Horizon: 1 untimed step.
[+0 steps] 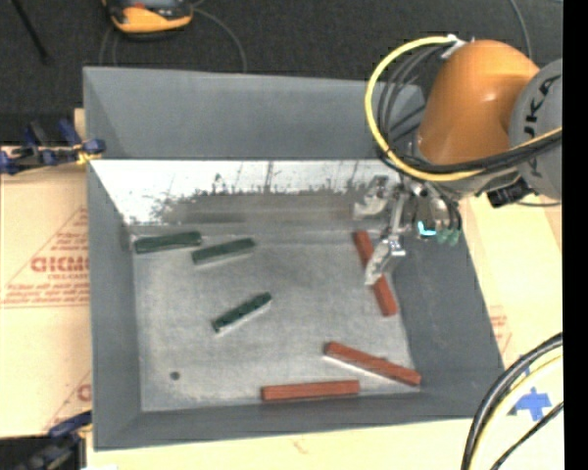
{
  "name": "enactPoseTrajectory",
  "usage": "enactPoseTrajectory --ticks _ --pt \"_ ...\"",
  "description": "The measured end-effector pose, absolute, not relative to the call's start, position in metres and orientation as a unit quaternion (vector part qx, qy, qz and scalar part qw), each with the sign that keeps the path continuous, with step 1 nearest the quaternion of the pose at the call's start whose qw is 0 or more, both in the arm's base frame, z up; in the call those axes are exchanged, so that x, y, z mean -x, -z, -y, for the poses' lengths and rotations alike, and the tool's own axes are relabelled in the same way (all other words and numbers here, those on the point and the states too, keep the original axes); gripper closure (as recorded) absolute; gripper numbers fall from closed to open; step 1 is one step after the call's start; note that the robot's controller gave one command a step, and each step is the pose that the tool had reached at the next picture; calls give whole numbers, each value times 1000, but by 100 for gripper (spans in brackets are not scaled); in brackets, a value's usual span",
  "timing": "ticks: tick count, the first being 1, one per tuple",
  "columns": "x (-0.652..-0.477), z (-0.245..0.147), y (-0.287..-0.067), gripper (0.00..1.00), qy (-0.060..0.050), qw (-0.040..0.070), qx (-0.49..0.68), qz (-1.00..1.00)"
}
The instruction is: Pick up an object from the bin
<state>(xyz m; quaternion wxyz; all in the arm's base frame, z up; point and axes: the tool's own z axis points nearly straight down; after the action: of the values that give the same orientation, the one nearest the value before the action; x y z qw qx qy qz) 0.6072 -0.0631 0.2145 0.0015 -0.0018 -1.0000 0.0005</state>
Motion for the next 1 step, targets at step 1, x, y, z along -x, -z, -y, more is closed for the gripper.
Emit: enactPoseTrajectory --ticks 1 --pt "-609 63 -219 0 -1 -3 1 1000"
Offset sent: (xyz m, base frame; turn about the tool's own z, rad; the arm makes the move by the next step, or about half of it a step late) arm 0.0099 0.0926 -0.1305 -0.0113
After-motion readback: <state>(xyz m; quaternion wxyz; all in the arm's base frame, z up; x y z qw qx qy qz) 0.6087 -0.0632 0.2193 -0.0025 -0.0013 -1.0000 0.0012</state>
